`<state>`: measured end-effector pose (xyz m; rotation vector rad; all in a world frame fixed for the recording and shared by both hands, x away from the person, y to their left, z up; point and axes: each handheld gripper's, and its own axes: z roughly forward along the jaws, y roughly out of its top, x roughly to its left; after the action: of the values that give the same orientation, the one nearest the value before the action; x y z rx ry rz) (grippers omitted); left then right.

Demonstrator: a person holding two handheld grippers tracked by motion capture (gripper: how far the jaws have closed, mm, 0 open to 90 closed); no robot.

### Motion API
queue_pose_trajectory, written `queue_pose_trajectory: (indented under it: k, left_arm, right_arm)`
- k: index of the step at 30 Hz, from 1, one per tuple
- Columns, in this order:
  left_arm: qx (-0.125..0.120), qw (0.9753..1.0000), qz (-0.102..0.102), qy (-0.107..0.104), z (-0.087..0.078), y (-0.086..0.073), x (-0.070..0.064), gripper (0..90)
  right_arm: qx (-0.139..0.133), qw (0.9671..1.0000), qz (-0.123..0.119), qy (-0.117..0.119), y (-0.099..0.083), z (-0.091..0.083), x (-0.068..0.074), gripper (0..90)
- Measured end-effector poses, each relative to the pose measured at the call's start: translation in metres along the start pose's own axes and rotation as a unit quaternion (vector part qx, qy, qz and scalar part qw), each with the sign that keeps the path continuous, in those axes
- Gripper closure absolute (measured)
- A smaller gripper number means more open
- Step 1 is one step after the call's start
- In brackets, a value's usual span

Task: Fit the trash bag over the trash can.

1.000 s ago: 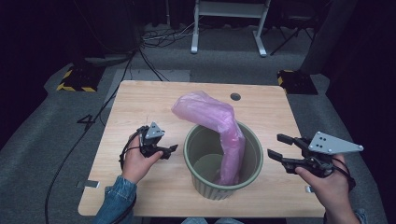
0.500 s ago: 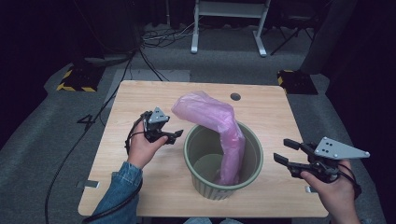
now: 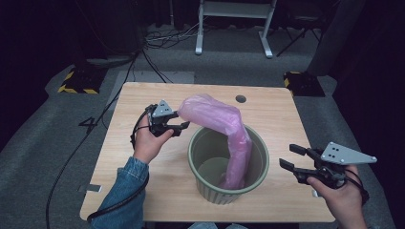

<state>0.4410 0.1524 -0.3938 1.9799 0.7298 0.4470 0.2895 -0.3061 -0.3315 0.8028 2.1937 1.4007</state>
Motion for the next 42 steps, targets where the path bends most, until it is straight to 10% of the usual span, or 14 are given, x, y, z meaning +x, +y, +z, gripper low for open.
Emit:
queue_pose_trajectory:
  k: [3,9,26,31,42]
  left_arm:
    - [0.008,0.9998,0.016,-0.004,-0.003,0.002,-0.004,75.0]
    - [0.003,0.9997,0.024,-0.004,-0.012,0.005,-0.012,89.5]
    - [-0.034,0.9970,0.070,0.004,-0.057,0.019,-0.042,90.0]
    - [-0.048,0.9956,0.081,0.005,-0.070,0.024,-0.053,90.0]
    - [-0.078,0.9906,0.112,-0.011,-0.088,0.036,-0.078,89.9]
  right_arm:
    - [0.001,1.0000,-0.002,0.004,0.000,0.001,0.002,38.0]
    - [0.000,1.0000,-0.005,0.004,0.005,0.004,0.001,38.1]
    - [0.001,0.9968,-0.063,0.050,0.057,0.052,0.015,43.0]
    - [0.027,0.9909,-0.095,0.091,0.066,0.066,0.028,65.1]
    - [0.112,0.9729,-0.142,0.144,0.066,0.093,0.061,75.9]
